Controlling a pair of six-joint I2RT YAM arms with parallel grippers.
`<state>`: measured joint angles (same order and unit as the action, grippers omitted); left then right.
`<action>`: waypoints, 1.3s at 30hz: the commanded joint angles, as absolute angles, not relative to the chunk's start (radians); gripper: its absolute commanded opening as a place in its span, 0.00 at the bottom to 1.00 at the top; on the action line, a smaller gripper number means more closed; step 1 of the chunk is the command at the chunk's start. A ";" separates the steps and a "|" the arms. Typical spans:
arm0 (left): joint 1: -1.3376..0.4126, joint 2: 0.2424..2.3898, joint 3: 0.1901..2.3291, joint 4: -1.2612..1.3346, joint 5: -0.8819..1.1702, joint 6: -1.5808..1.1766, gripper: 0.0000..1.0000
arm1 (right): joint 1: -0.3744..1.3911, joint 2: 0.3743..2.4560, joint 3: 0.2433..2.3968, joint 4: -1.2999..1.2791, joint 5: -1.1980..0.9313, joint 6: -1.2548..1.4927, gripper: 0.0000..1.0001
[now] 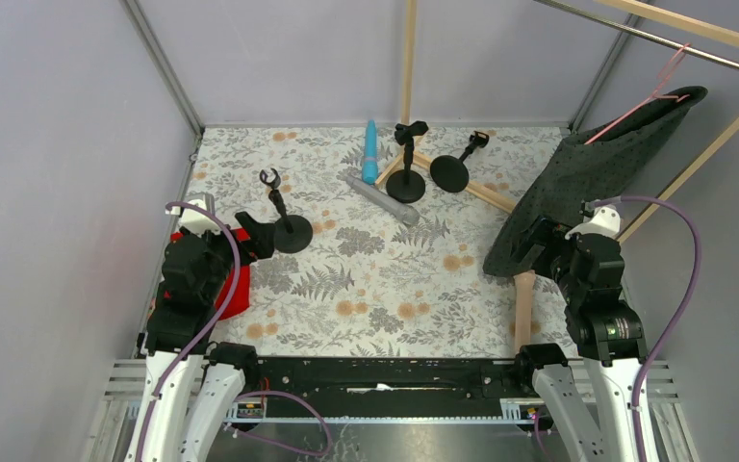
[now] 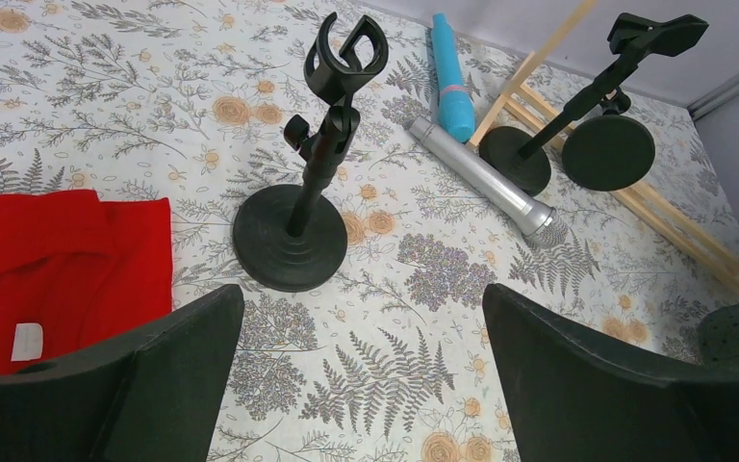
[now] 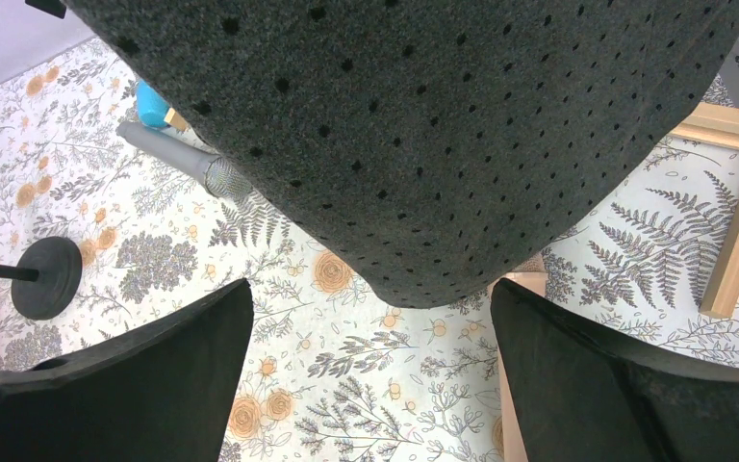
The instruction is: Attach the microphones to the stand
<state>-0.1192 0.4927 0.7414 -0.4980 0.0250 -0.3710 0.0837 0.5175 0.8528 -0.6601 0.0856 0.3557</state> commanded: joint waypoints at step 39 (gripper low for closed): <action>-0.460 0.827 0.705 -0.178 -0.502 -0.553 0.99 | 0.081 0.512 0.837 -0.602 0.046 0.360 1.00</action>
<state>-0.4099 0.7738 0.7380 -0.3161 -0.3634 -0.5522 0.0837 0.5064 0.8379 -0.6380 0.0593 0.3561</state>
